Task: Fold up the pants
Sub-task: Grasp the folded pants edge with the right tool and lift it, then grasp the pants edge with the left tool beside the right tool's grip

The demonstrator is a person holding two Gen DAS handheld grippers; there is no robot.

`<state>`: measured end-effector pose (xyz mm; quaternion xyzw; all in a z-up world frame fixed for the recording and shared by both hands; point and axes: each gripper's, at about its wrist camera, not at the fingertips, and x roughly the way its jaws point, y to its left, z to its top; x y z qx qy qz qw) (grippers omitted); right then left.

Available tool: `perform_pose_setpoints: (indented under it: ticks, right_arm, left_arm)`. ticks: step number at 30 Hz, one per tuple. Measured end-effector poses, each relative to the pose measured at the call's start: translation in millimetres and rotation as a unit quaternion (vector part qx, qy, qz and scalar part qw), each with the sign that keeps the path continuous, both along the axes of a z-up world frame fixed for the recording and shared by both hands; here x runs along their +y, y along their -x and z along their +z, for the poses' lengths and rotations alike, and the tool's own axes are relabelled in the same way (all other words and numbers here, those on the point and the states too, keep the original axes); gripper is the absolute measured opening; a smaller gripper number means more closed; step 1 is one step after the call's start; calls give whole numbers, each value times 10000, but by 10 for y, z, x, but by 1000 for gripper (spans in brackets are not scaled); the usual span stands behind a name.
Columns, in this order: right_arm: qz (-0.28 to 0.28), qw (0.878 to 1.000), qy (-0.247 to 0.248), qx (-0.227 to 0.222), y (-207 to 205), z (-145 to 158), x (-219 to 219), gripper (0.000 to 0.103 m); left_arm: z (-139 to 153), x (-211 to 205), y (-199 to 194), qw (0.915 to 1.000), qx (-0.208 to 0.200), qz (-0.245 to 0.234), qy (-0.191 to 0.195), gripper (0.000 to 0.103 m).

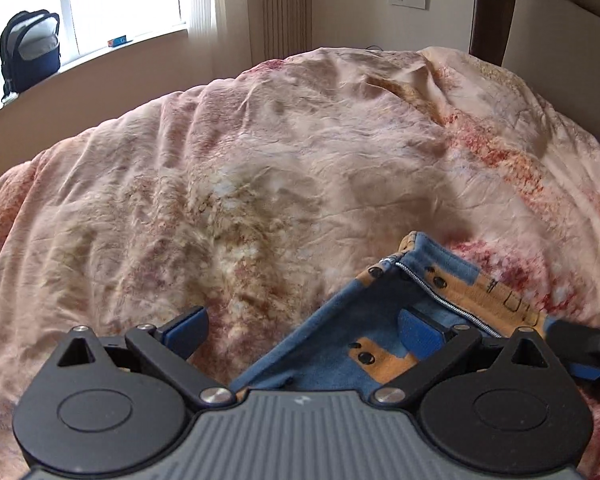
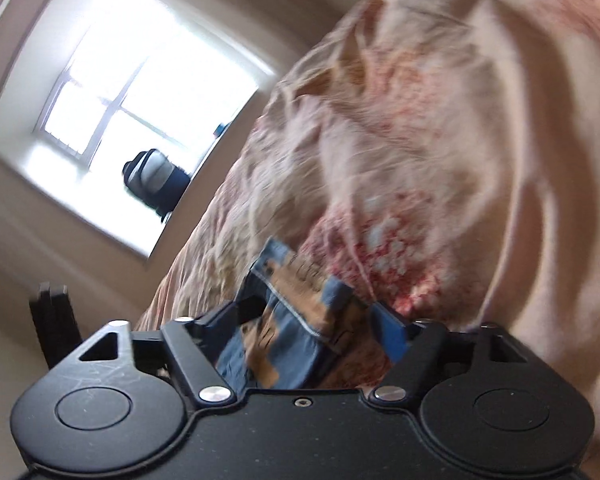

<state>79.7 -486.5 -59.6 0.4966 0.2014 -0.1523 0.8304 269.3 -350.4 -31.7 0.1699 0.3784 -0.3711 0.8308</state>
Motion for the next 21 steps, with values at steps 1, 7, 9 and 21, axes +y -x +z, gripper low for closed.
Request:
perform_pose_setpoints:
  ticks: [1,7,9,21]
  right_arm:
    - [-92,9999,-83,60,-7,-20,-13,56]
    - [-280,9984,-490,90,-26,-67,-37,43]
    - [-253,9989,-347,213,-59,-46,-15,19]
    - [1607,8428,5128,317,-327,466,1398,15]
  left_arm:
    - [33,14,-19,10000,40,23,40,103]
    - [278,33,-163,9958,739,308,438,103]
    - [358,31,-197,9915,1069,434,604,103]
    - [634,69,-278,9698,2245,669,684,103]
